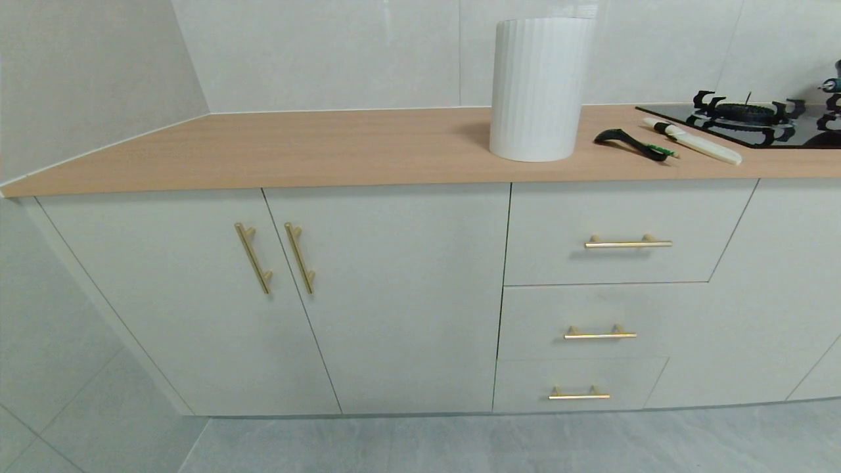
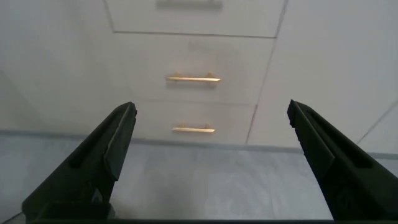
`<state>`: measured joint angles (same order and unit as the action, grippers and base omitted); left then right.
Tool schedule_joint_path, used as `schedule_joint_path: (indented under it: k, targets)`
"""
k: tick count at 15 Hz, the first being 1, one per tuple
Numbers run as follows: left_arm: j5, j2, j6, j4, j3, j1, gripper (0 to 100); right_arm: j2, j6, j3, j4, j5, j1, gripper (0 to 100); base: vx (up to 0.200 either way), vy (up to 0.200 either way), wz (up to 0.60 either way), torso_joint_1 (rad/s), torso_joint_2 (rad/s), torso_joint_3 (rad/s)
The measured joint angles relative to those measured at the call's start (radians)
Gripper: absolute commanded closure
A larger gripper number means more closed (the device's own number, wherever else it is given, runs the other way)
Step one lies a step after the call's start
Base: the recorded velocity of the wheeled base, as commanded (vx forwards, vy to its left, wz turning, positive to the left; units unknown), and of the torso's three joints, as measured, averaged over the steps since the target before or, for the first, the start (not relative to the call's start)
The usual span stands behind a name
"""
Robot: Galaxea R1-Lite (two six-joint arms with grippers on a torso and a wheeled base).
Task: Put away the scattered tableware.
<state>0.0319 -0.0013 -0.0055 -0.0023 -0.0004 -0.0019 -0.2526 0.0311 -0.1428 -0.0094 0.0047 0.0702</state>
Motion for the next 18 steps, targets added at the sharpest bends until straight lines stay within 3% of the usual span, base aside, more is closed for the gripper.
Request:
schedule_joint_path:
  k: [5,10,14,18]
  targets:
    - [0.0,0.0,0.0,0.0,0.0,0.0,0,-0.593,0.01,-0.167,-0.051,0.014,0.051,0,0.0,0.0,0.0,0.0,0.0,0.0]
    - [0.0,0.0,0.0,0.0,0.0,0.0,0,-1.195,0.002,-0.306,-0.306,-0.003,0.064,0,0.0,0.0,0.0,0.0,0.0,0.0]
    - [0.0,0.0,0.0,0.0,0.0,0.0,0,-1.536,-0.016,-0.458,-0.481,-0.015,0.043,0,0.0,0.0,0.0,0.0,0.0,0.0]
    - [0.0,0.0,0.0,0.0,0.0,0.001,0,-1.741,-0.029,-0.579,-0.603,-0.02,0.013,0,0.0,0.0,0.0,0.0,0.0,0.0]
